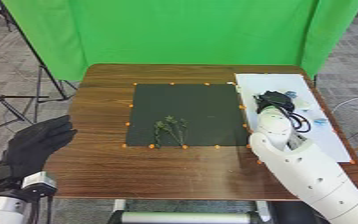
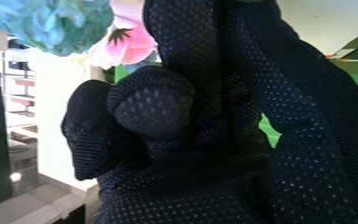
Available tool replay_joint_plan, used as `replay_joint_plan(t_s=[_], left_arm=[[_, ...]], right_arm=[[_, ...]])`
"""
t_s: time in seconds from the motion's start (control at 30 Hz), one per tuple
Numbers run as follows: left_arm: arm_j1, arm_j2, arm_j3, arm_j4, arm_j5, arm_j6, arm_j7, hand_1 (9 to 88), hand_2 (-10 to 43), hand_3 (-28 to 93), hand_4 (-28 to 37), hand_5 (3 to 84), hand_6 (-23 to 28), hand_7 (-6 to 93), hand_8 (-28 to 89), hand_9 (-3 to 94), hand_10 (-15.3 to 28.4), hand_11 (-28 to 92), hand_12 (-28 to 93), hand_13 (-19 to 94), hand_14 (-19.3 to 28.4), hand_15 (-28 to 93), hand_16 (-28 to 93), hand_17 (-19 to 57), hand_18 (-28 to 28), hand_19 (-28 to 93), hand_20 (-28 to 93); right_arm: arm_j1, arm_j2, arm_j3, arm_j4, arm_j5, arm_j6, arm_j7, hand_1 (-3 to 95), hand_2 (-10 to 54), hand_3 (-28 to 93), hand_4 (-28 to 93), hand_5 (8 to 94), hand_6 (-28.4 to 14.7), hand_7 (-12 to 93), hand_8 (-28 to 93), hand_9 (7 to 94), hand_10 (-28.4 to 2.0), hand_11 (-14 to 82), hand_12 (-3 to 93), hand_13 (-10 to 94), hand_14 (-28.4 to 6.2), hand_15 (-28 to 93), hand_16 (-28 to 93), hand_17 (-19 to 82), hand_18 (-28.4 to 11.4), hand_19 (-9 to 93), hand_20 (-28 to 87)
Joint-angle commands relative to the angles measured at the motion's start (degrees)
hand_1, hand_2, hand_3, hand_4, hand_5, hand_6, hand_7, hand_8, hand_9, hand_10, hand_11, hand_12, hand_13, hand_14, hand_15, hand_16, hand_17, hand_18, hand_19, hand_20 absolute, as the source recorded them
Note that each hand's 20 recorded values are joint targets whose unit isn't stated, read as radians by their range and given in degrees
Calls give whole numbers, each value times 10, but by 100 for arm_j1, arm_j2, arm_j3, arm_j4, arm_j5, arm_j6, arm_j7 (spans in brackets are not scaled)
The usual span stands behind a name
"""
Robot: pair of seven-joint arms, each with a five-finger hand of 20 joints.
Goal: Arrange flowers
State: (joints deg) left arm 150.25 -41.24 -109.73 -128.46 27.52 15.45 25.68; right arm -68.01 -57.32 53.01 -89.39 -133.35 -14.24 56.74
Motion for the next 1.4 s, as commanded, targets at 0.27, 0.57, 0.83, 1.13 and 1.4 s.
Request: replay_joint_plan(t_s=[0.27,0.57,0.83,1.13,1.4], left_arm=[[145,-99,-71,-56,11,-29,-65,278,51,822,-152,482,136,176,-98,390,219,321,96,250,284,605,-135,-96,235,587,96],[285,-99,-159,-109,4,13,-35,278,51,822,-151,482,136,176,-98,390,219,321,96,249,283,605,-135,-96,235,587,97],[270,-29,-118,-89,-39,58,55,278,52,822,-152,481,136,174,-97,390,219,320,95,249,283,604,-135,-96,235,587,98],[280,-5,-142,-74,-43,37,51,278,52,822,-151,481,136,175,-97,390,220,319,95,249,283,604,-134,-96,236,587,98],[220,-16,-153,-65,8,-18,-56,279,52,821,-151,481,136,175,-96,389,220,318,96,249,284,604,-134,-96,235,586,98]], right_arm=[[108,262,-8,-352,-86,835,-192,535,-67,755,-282,837,-51,259,185,903,-122,398,225,875,-59,667,240,695,-114,932,362],[168,356,-12,-976,-114,907,-520,535,-73,765,-283,846,-56,245,196,908,-122,399,226,880,-59,667,244,697,-116,932,376],[53,313,-164,-1452,-88,952,-791,536,-78,768,-280,851,-57,237,204,911,-122,398,226,884,-59,666,246,700,-118,932,384],[-238,139,-364,-1830,-236,1024,-954,539,-82,768,-276,857,-59,227,209,915,-123,397,227,887,-60,666,248,702,-119,932,389],[-621,68,-510,-1983,-217,909,-862,538,-84,768,-272,860,-59,223,212,916,-123,397,228,887,-60,667,249,703,-120,932,393]])
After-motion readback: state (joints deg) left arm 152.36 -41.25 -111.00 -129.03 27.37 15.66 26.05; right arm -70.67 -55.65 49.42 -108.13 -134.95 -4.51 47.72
